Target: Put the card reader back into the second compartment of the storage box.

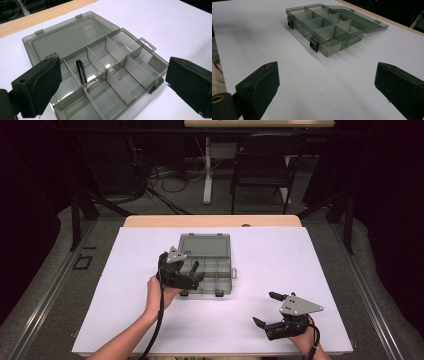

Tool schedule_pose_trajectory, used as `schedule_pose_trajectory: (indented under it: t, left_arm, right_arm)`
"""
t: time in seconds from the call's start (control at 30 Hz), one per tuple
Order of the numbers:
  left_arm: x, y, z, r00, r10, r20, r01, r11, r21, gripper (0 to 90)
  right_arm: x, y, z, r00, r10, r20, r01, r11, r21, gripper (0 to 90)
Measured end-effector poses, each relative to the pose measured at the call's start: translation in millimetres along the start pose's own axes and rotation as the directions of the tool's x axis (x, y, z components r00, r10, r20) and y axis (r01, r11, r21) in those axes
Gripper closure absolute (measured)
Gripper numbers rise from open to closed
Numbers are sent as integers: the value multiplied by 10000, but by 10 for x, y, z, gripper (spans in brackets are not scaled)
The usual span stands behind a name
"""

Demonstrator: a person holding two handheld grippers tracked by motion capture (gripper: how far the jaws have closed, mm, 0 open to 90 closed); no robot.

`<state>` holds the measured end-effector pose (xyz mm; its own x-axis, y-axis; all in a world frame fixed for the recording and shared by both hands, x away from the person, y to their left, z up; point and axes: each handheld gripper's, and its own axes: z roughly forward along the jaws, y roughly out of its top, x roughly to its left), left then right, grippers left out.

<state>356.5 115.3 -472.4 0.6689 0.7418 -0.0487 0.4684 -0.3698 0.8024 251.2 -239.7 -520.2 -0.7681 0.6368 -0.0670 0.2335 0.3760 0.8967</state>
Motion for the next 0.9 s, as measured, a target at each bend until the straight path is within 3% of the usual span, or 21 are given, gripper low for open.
schedule_pose_trajectory:
  t: [0.27, 0.43, 0.9]
  left_arm:
    - [41, -137, -175, 9998, 128, 154, -129, 9999, 66, 2]
    - [86, -213, -285, 9998, -51, 205, 52, 10000, -71, 2]
    - [89, -444, -448, 9998, -36, 171, 35, 10000, 67, 3]
  right_arm:
    - [6, -1, 1, 10000, 6, 36, -7, 10000, 12, 53]
    - [3, -1, 7, 10000, 6, 38, -7, 10000, 65, 54]
    - [10, 3, -8, 9999, -49, 97, 50, 10000, -17, 54]
